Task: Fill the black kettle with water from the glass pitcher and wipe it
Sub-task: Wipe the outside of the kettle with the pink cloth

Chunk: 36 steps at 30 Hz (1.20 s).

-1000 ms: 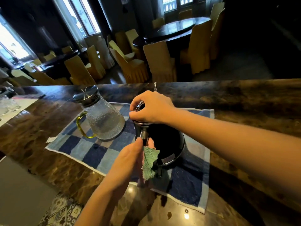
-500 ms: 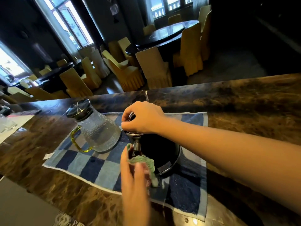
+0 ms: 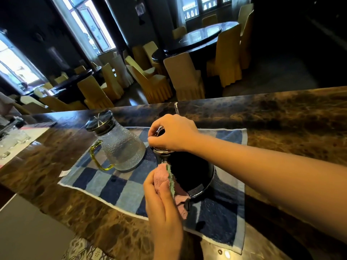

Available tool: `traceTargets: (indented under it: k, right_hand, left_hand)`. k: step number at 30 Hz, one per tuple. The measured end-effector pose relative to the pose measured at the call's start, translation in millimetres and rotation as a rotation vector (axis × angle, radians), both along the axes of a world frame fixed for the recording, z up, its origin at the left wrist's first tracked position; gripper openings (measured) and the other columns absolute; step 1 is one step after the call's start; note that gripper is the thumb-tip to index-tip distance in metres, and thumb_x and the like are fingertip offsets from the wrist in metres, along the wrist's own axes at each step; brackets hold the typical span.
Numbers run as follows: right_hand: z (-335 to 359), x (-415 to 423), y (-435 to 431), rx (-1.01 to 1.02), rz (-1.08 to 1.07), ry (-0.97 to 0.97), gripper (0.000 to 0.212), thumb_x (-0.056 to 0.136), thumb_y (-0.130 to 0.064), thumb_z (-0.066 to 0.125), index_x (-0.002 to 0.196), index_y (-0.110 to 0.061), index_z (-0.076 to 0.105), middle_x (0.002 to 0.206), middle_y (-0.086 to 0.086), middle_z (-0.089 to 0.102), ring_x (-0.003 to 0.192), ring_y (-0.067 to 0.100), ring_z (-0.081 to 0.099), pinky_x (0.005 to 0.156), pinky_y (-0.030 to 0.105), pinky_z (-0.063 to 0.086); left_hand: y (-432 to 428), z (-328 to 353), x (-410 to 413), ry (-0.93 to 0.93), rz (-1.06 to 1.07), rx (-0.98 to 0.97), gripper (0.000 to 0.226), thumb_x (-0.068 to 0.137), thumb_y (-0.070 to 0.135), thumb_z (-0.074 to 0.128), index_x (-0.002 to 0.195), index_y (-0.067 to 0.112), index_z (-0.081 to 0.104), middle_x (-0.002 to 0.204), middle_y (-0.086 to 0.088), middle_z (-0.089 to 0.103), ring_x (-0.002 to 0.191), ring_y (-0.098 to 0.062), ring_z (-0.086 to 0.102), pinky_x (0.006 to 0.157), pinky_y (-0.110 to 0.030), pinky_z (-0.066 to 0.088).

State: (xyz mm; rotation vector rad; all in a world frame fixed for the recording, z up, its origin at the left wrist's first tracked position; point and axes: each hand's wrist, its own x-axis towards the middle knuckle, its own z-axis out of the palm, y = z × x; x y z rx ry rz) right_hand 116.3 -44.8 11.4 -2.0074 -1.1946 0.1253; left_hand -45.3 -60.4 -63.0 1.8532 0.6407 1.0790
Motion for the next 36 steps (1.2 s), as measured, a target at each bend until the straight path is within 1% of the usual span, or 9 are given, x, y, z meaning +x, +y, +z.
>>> traceTargets:
  k: [6, 10, 12, 15, 21, 26, 31, 33, 36]
  right_hand:
    - [-0.8, -0.1, -0.3, -0.011, 0.008, 0.010, 0.015, 0.074, -0.051, 0.061, 0.079, -0.040, 0.070, 0.088, -0.015, 0.072, 0.081, 0.009, 0.061, 0.068, 0.029, 0.040]
    - [-0.2, 0.9, -0.8, -0.018, 0.003, 0.009, 0.017, 0.075, -0.051, 0.060, 0.082, -0.040, 0.071, 0.090, -0.014, 0.073, 0.084, 0.011, 0.062, 0.069, 0.031, 0.044]
    - [-0.1, 0.9, -1.7, -0.033, 0.006, 0.018, 0.018, 0.076, -0.050, 0.060, 0.082, -0.038, 0.071, 0.090, -0.013, 0.073, 0.087, 0.012, 0.063, 0.074, 0.034, 0.049]
    - [1.2, 0.6, -2.0, -0.042, 0.004, 0.030, 0.020, 0.075, -0.049, 0.060, 0.083, -0.036, 0.073, 0.090, -0.012, 0.073, 0.088, 0.014, 0.064, 0.079, 0.037, 0.053]
    - [1.6, -2.4, -0.3, -0.012, -0.032, 0.024, 0.019, 0.075, -0.047, 0.058, 0.083, -0.037, 0.073, 0.092, -0.010, 0.072, 0.086, 0.017, 0.062, 0.073, 0.034, 0.045]
    - [-0.2, -2.9, -0.3, 0.006, -0.032, 0.027, 0.018, 0.078, -0.046, 0.058, 0.083, -0.037, 0.073, 0.088, -0.011, 0.072, 0.083, 0.014, 0.060, 0.069, 0.032, 0.042]
    - [-1.0, -2.8, 0.1, 0.018, -0.032, 0.031, 0.018, 0.078, -0.046, 0.058, 0.083, -0.037, 0.073, 0.088, -0.011, 0.072, 0.080, 0.013, 0.059, 0.067, 0.031, 0.038]
    - [-0.4, -2.8, 0.8, 0.021, -0.043, 0.029, 0.017, 0.077, -0.047, 0.058, 0.082, -0.038, 0.072, 0.088, -0.011, 0.072, 0.079, 0.014, 0.058, 0.066, 0.031, 0.038]
    - [-0.6, -1.5, 1.0, 0.010, -0.046, 0.028, 0.019, 0.076, -0.048, 0.058, 0.082, -0.037, 0.073, 0.088, -0.010, 0.072, 0.081, 0.015, 0.061, 0.068, 0.033, 0.044]
  left_hand:
    - [1.5, -15.9, 3.1, -0.022, -0.047, -0.629, 0.059, 0.091, 0.049, 0.031, 0.139, 0.016, 0.043, 0.139, -0.016, 0.051, 0.129, -0.038, 0.045, 0.107, -0.056, 0.034]
    - [-13.3, -17.6, 0.2, -0.056, 0.040, -0.707, 0.070, 0.070, 0.066, 0.039, 0.128, 0.030, 0.053, 0.137, -0.003, 0.054, 0.128, -0.023, 0.049, 0.110, -0.048, 0.034]
    - [-8.2, -9.2, 3.7, -0.029, 0.055, -0.777, 0.079, 0.072, 0.067, 0.038, 0.125, 0.011, 0.055, 0.127, -0.017, 0.058, 0.116, -0.032, 0.056, 0.102, -0.047, 0.043]
    - [23.1, 8.7, 12.3, 0.001, -0.135, -0.888, 0.051, 0.092, 0.047, 0.039, 0.096, 0.002, 0.061, 0.088, -0.016, 0.068, 0.074, -0.023, 0.069, 0.065, -0.031, 0.057]
    - [43.3, 20.6, 22.7, 0.157, -0.294, -0.882, 0.028, 0.093, 0.037, 0.044, 0.081, 0.019, 0.061, 0.056, 0.001, 0.065, 0.044, -0.010, 0.061, 0.047, -0.024, 0.046]
    - [-9.2, -10.9, 9.1, 0.035, 0.194, -0.659, 0.048, 0.095, 0.043, 0.041, 0.126, 0.008, 0.052, 0.127, -0.016, 0.058, 0.119, -0.032, 0.053, 0.101, -0.046, 0.041]
    - [-20.4, -5.5, 3.8, -0.087, 0.167, -0.760, 0.053, 0.090, 0.051, 0.035, 0.129, 0.019, 0.053, 0.131, -0.015, 0.057, 0.120, -0.031, 0.055, 0.104, -0.052, 0.040]
    - [-17.4, 12.7, 6.1, -0.041, 0.029, -0.622, 0.045, 0.091, 0.050, 0.042, 0.121, 0.017, 0.051, 0.117, -0.022, 0.062, 0.105, -0.037, 0.062, 0.094, -0.056, 0.046]
    - [-22.6, 24.2, 15.1, 0.026, -0.038, -0.389, 0.064, 0.080, 0.057, 0.045, 0.135, 0.027, 0.036, 0.137, -0.007, 0.044, 0.126, -0.026, 0.045, 0.105, -0.052, 0.038]
